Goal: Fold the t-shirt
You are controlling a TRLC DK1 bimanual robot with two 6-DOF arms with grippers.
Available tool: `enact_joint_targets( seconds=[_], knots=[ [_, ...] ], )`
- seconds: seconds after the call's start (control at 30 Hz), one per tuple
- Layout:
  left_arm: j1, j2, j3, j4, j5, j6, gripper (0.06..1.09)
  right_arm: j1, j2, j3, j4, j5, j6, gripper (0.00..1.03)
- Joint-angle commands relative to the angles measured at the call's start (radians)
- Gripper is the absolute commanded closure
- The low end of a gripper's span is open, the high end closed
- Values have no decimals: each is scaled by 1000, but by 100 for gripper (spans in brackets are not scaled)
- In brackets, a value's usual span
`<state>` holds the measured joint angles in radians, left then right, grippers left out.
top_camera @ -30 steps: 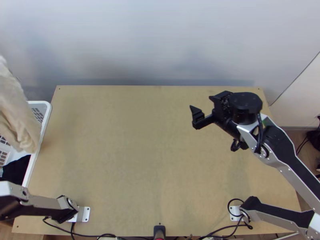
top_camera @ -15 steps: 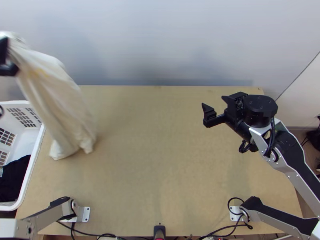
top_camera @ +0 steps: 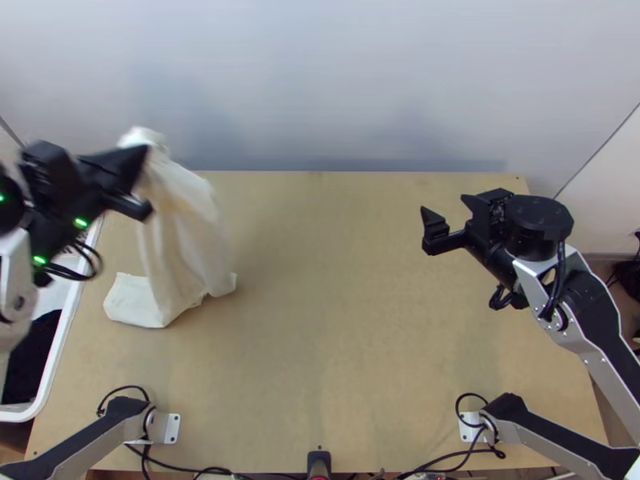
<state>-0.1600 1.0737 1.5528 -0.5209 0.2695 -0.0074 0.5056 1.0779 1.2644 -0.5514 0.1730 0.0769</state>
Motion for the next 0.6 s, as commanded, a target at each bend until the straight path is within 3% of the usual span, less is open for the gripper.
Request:
enact_joint_targets(
  seconds=[0.0, 0.3, 0.57],
  knots=[
    [-343, -20, -131, 45, -154, 4, 105, -53, -56, -49, 5, 2, -2, 7],
    [-625, 86, -165, 167, -217, 17, 105, -145, -173, -157, 16, 0, 20, 7],
    [-713, 269, -178, 334, -216, 17, 105, -231, -273, -257, 30, -1, 46, 7]
  ],
)
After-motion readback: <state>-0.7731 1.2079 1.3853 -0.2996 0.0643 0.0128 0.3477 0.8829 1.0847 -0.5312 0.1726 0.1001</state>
